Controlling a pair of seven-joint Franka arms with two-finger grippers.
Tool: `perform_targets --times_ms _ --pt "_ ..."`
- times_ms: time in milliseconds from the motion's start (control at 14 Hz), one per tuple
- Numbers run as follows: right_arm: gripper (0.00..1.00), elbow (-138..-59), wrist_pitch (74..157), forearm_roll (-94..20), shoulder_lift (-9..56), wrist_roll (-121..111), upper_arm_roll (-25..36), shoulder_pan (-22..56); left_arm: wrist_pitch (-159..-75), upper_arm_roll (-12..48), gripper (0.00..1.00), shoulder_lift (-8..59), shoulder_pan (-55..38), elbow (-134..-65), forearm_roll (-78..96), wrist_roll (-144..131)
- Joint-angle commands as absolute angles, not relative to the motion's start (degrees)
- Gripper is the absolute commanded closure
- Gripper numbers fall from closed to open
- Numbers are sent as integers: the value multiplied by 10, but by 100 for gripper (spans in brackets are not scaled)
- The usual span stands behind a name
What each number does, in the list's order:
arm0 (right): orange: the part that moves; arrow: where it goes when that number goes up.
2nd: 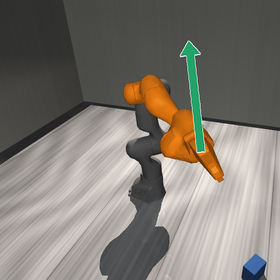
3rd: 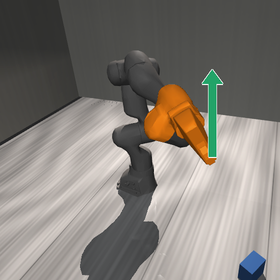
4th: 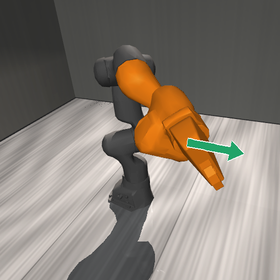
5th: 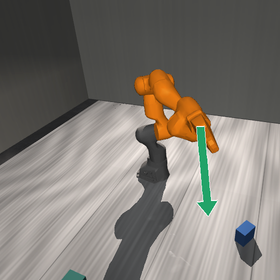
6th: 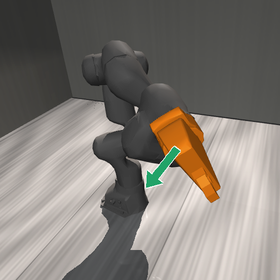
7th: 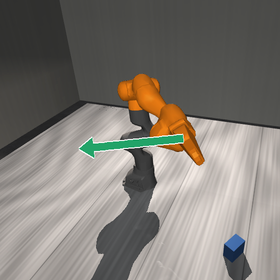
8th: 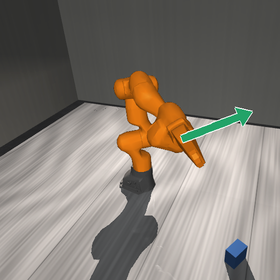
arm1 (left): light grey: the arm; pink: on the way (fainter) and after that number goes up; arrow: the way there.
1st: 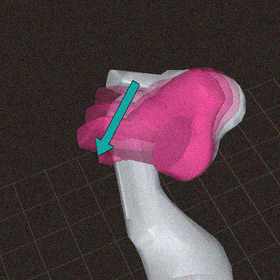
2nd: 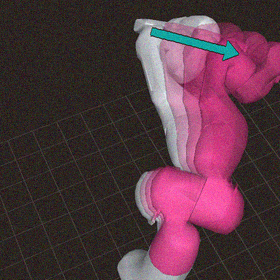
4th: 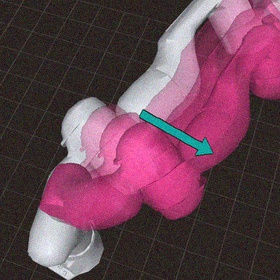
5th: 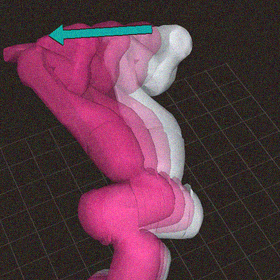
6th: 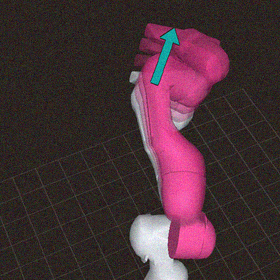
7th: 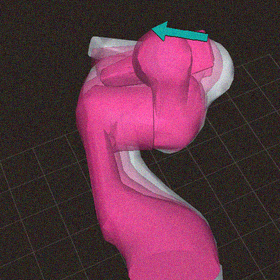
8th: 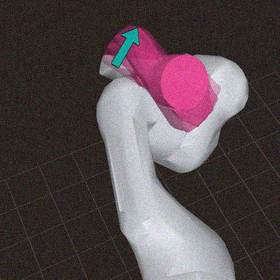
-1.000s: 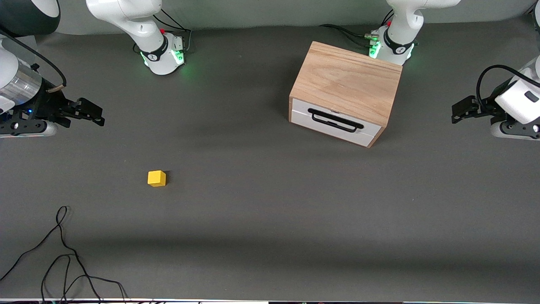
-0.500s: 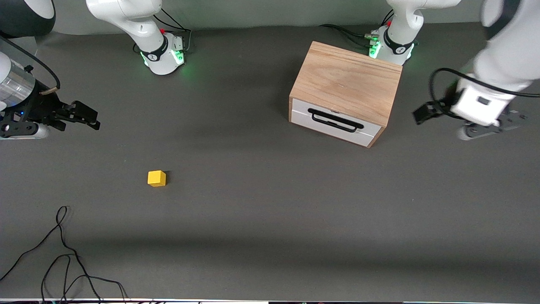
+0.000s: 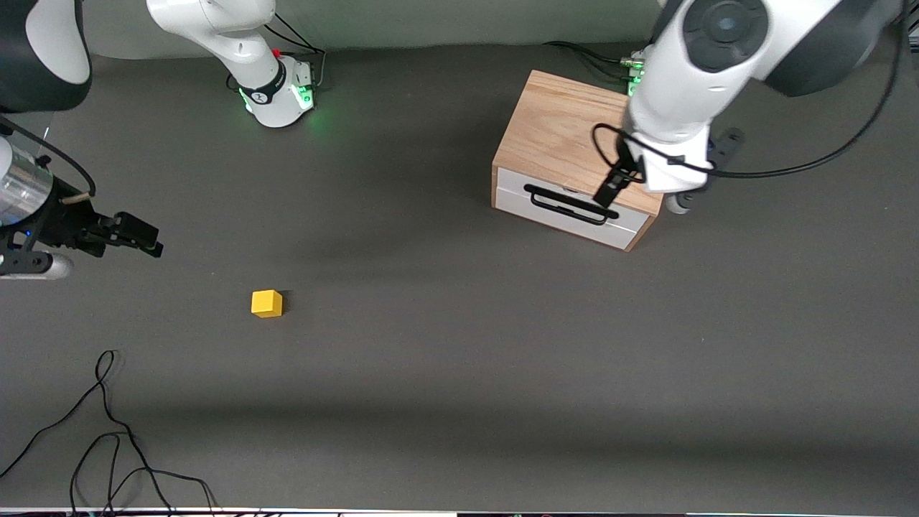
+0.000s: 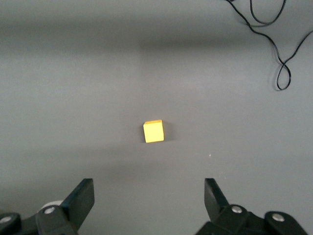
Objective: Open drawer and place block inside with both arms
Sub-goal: 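Move the left gripper down onto the black drawer handle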
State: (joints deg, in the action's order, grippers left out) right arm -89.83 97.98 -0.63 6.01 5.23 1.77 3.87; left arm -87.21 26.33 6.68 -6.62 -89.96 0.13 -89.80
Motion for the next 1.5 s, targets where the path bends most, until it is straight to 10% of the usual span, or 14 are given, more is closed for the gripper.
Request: perform_targets --times_ms 0,1429 --pt "0 -872 976 7 76 57 16 40 -880 266 0 84 -101 -880 -1 -1044" --pt "0 -945 1044 -1 109 64 17 47 -1042 258 0 260 -86 -987 -33 -1060"
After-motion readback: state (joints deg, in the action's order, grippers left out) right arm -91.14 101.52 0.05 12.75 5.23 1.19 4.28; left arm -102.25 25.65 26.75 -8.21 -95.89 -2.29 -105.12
